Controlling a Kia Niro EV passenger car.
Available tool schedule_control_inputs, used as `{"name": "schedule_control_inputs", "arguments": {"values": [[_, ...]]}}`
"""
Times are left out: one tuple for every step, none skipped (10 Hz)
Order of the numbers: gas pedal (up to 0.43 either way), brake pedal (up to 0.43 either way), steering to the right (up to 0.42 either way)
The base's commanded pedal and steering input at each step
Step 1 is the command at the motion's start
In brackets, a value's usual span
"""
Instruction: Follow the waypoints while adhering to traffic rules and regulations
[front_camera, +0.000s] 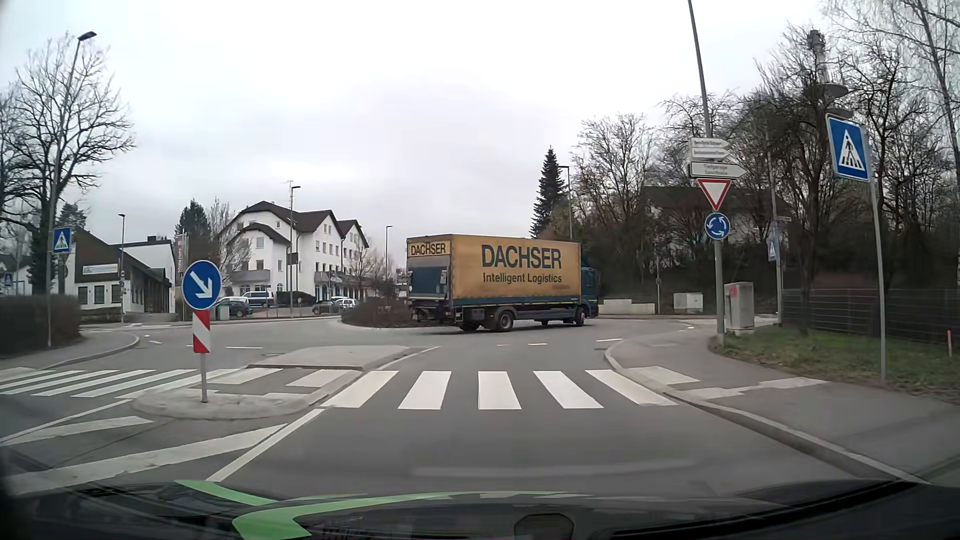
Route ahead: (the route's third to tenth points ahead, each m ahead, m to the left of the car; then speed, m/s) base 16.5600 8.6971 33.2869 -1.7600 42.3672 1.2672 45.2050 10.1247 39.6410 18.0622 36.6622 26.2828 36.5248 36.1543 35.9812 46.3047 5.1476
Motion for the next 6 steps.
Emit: {"name": "schedule_control_inputs", "arguments": {"values": [[0.0,0.0,0.003],[0.0,0.0,0.003],[0.02,0.0,0.002],[0.067,0.0,0.001],[0.087,0.0,0.0],[0.11,0.0,0.0]]}}
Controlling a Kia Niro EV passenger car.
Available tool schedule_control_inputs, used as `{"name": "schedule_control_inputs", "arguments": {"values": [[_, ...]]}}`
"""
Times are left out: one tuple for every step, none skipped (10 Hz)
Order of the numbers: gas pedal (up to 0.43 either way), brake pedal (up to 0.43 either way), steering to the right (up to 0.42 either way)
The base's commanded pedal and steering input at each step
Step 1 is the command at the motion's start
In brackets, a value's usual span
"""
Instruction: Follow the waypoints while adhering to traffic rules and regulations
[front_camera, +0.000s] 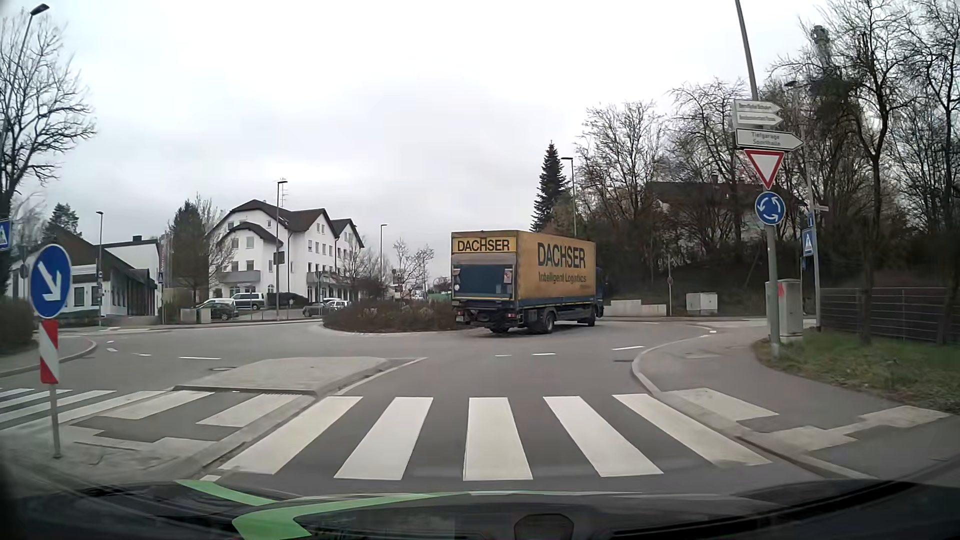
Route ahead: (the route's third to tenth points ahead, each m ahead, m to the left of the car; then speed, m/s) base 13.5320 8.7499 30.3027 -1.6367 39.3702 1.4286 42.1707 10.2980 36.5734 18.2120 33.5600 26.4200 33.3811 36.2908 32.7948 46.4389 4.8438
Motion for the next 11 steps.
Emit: {"name": "schedule_control_inputs", "arguments": {"values": [[0.118,0.0,0.0],[0.118,0.0,0.0],[0.169,0.0,0.0],[0.177,0.0,0.0],[0.177,0.0,0.0],[0.177,0.0,0.0],[0.177,0.0,0.0],[0.177,0.0,0.0],[0.177,0.0,0.001],[0.177,0.0,0.002],[0.177,0.0,0.004]]}}
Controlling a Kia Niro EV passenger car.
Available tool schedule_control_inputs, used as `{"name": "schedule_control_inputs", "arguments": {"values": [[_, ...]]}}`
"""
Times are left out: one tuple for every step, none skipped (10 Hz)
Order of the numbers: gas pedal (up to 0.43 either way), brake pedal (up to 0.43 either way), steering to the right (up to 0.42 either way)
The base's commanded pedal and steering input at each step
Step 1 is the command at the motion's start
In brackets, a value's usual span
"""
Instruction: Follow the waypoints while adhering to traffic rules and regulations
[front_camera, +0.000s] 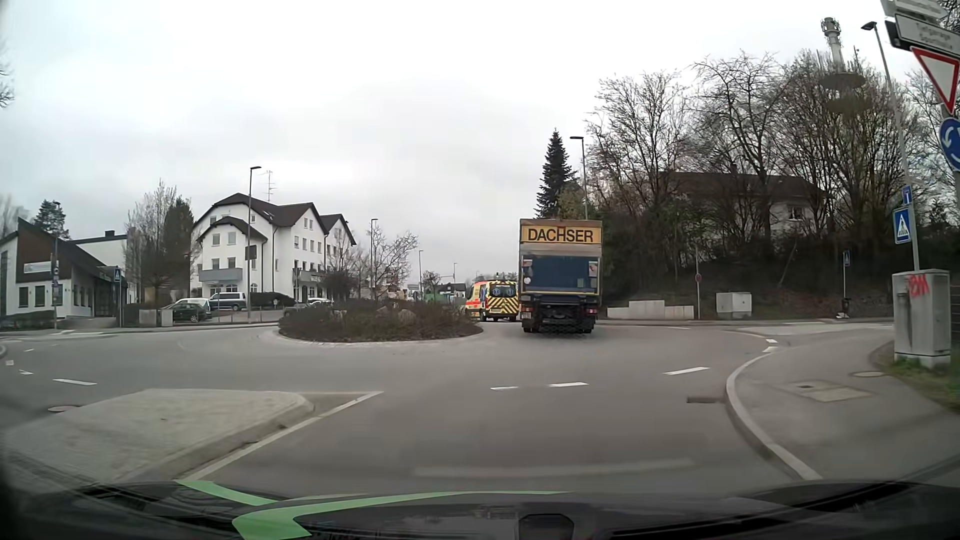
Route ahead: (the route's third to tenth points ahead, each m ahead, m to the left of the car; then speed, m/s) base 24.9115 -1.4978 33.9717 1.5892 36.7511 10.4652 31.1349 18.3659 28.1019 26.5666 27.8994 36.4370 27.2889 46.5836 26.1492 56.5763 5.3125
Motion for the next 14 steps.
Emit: {"name": "schedule_control_inputs", "arguments": {"values": [[0.169,0.0,0.009],[0.169,0.0,0.015],[0.157,0.0,0.023],[0.13,0.0,0.035],[0.098,0.0,0.057],[0.087,0.0,0.081],[0.087,0.0,0.103],[0.087,0.0,0.13],[0.087,0.0,0.156],[0.087,0.0,0.179],[0.087,0.0,0.205],[0.087,0.0,0.231],[0.087,0.0,0.253],[0.087,0.0,0.271]]}}
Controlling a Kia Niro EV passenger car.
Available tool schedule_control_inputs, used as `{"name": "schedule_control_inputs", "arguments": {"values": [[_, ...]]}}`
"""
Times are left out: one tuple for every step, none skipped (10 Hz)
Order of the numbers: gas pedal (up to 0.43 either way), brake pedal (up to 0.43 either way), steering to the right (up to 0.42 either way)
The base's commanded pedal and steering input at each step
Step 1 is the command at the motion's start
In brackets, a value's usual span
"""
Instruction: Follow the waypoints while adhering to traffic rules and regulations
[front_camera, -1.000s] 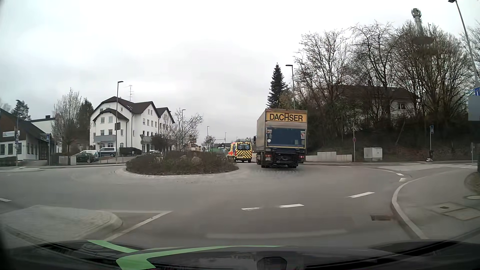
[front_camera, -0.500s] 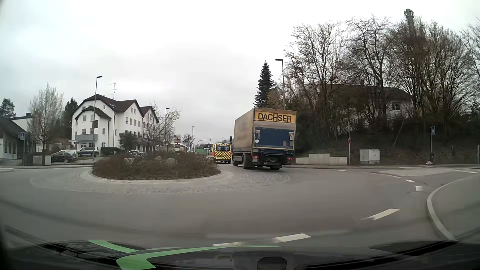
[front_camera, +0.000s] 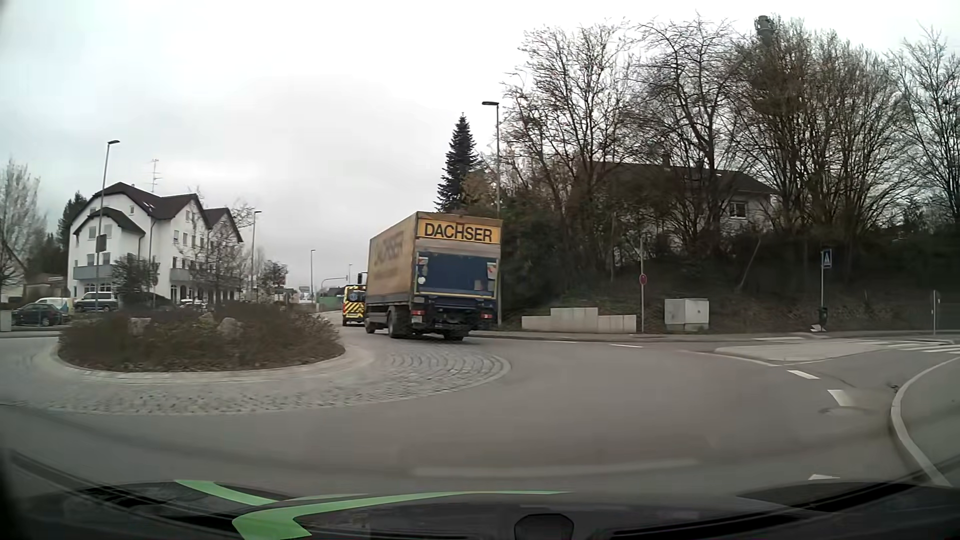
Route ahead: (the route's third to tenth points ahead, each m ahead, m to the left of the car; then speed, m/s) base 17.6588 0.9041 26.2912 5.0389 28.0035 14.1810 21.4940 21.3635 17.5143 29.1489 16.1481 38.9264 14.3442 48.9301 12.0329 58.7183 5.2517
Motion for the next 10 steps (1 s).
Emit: {"name": "schedule_control_inputs", "arguments": {"values": [[0.098,0.0,0.284],[0.098,0.0,0.292],[0.098,0.0,0.301],[0.098,0.0,0.304],[0.098,0.0,0.303],[0.11,0.0,0.292],[0.11,0.0,0.267],[0.118,0.0,0.241],[0.118,0.0,0.195],[0.118,0.0,0.14]]}}
